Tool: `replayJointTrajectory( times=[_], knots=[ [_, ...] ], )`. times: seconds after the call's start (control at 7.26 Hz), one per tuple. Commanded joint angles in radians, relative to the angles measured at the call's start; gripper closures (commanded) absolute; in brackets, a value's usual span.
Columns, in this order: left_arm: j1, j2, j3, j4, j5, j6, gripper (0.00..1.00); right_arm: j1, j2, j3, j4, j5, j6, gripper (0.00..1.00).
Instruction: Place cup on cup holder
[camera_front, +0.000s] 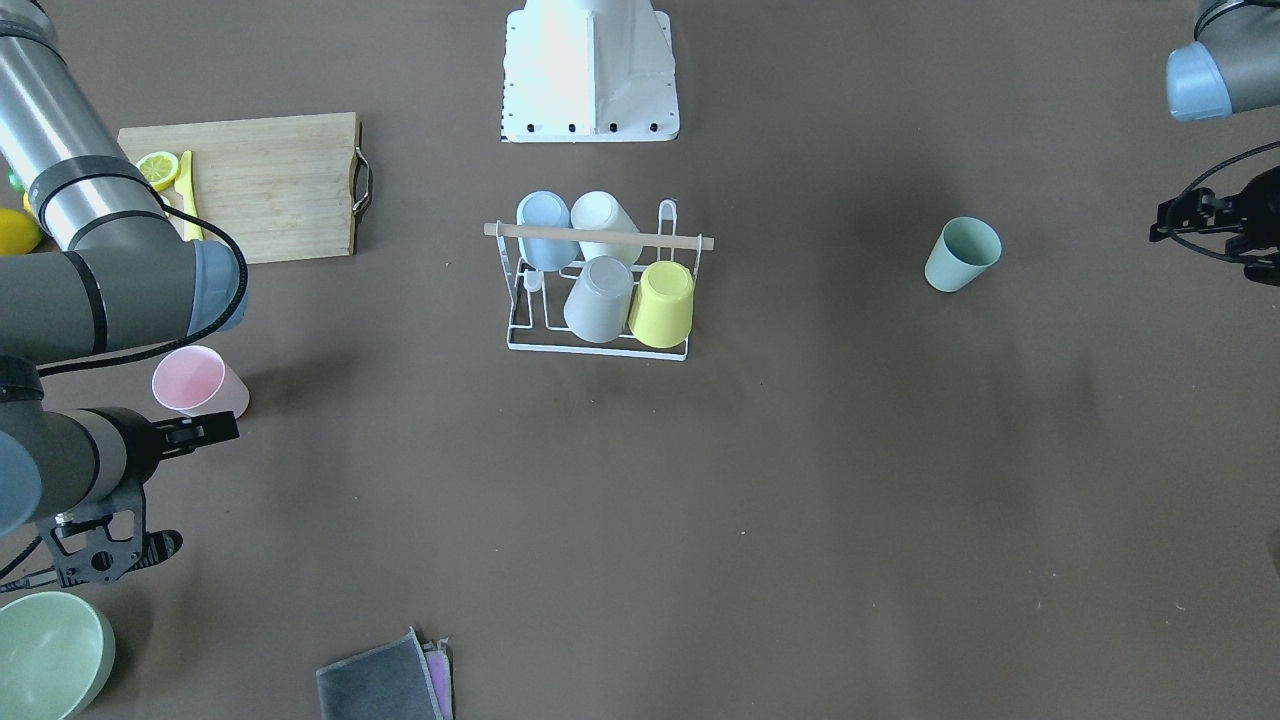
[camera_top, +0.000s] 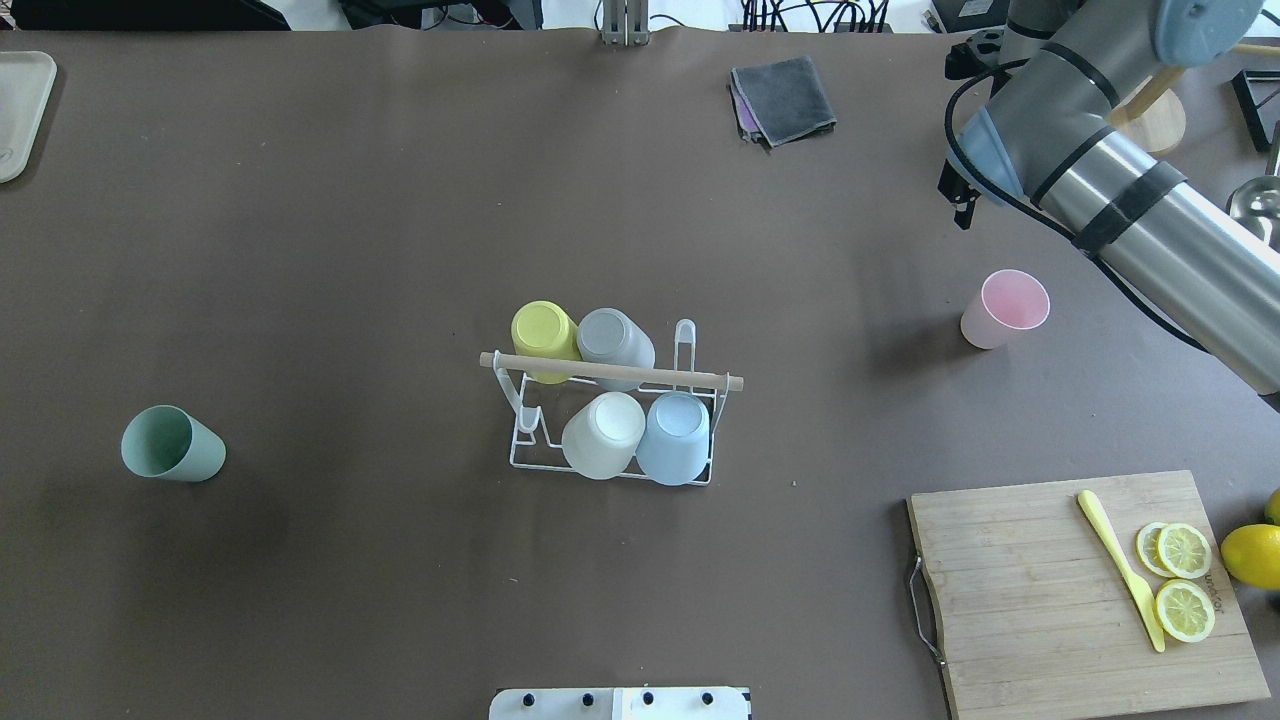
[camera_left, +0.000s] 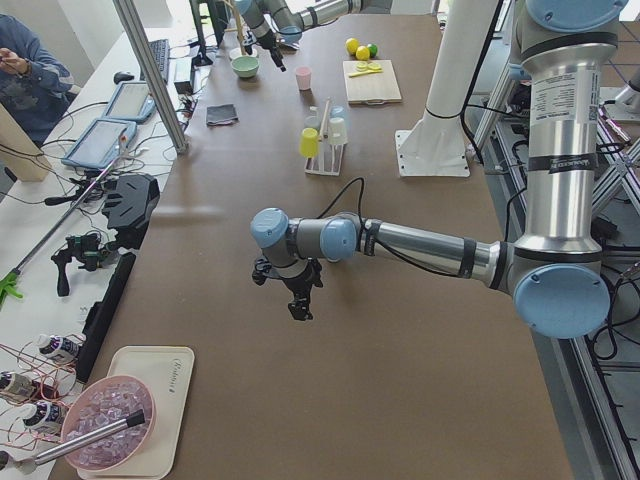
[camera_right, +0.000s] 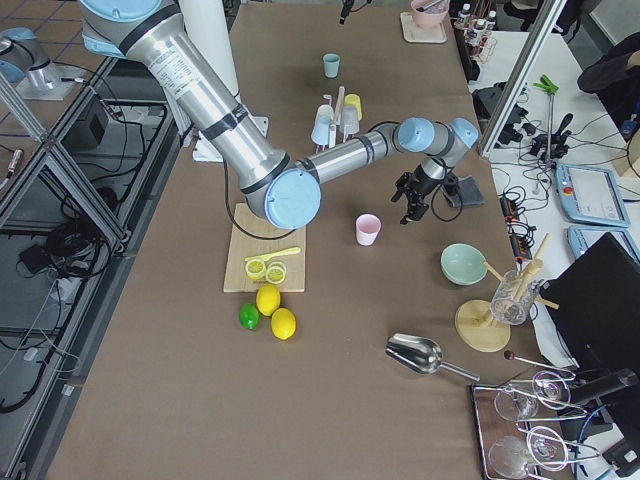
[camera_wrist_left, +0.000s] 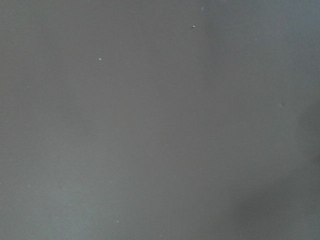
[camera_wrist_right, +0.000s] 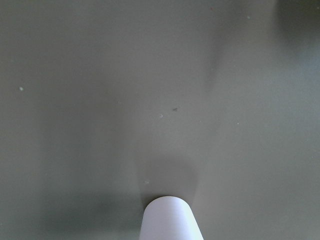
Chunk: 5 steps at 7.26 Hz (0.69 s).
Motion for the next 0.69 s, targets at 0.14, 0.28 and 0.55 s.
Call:
replayJointTrajectory(
  times=[0.14,0.28,0.55],
  knots=[
    [0.126,-0.168,0.065,0.174,0.006,0.004,0.02,-0.057,0.022,-0.081,-0.035,0.005,-0.01,0.0],
    [0.131,-0.202,0.073,0.224,0.052,0.01,0.02,-0.064,0.034,-0.124,-0.037,0.004,-0.016,0.0],
    [0.196,-0.326,0.096,0.426,0.063,0.012,0.02,-0.069,0.114,-0.271,-0.06,0.001,-0.114,0.0]
  ],
)
